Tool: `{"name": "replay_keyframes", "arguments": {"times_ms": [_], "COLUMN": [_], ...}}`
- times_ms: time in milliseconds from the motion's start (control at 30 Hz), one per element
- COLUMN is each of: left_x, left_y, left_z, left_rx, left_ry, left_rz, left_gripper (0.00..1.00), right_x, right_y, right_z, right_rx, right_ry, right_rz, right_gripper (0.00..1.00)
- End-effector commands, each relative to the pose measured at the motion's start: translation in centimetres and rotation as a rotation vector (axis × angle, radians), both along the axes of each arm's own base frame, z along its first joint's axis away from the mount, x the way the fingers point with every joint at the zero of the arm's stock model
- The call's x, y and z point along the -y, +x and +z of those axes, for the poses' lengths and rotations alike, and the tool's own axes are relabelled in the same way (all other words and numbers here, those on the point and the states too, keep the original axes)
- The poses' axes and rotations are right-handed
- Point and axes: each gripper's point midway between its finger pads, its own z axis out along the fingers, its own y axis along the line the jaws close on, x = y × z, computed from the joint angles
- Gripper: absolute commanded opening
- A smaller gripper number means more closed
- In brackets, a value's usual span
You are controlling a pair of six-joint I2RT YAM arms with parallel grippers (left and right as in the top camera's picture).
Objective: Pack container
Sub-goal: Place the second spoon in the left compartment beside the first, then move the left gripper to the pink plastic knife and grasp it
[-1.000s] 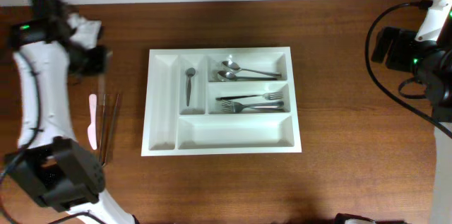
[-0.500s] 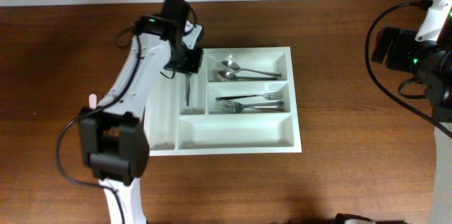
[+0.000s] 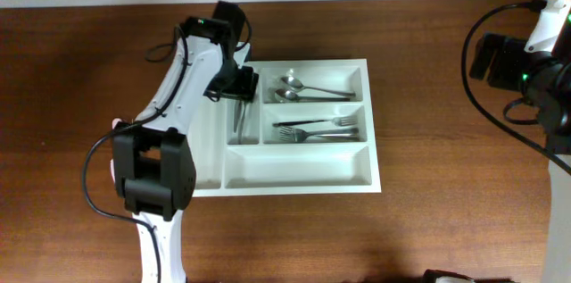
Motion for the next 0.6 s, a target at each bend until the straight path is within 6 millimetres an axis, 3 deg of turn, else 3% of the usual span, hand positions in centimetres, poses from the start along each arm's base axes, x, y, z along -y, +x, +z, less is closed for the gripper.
{"name": "replay_keyframes", "arguments": {"times_ms": [0,133,267,433,567], "left_x": [-2.7,-7.6,-12.0,-17.6,-21.7], "left_y": [0.6,-1.3,-3.9,-8.1,-10.6], "left_z": [8.3,13.2,16.4,19.3,20.0], "left_rx": [0.166,0.201,0.216,0.208,0.233], "left_ry": [0.056,0.195,0.242,0.253,0.239], "left_rz": [-0.056,0.002,0.092,0.243,0.373], "left_gripper": [0.76,0.73,0.73,0.65,0.68], "right_x": [0.1,0.1,0.1,0.1,0.1], "right_y": [0.0,0.0,0.0,0.0,0.0], "right_z": [0.0,0.0,0.0,0.0,0.0], "right_rx": [0.004,0.004,0.004,0.004,0.004], "right_ry": [0.008,0.008,0.007,0.007,0.008], "right_rz": [-0.007,-0.007,-0.007,-0.007,-0.007], "right_gripper": [0.99,0.99,0.99,0.99,0.99]}}
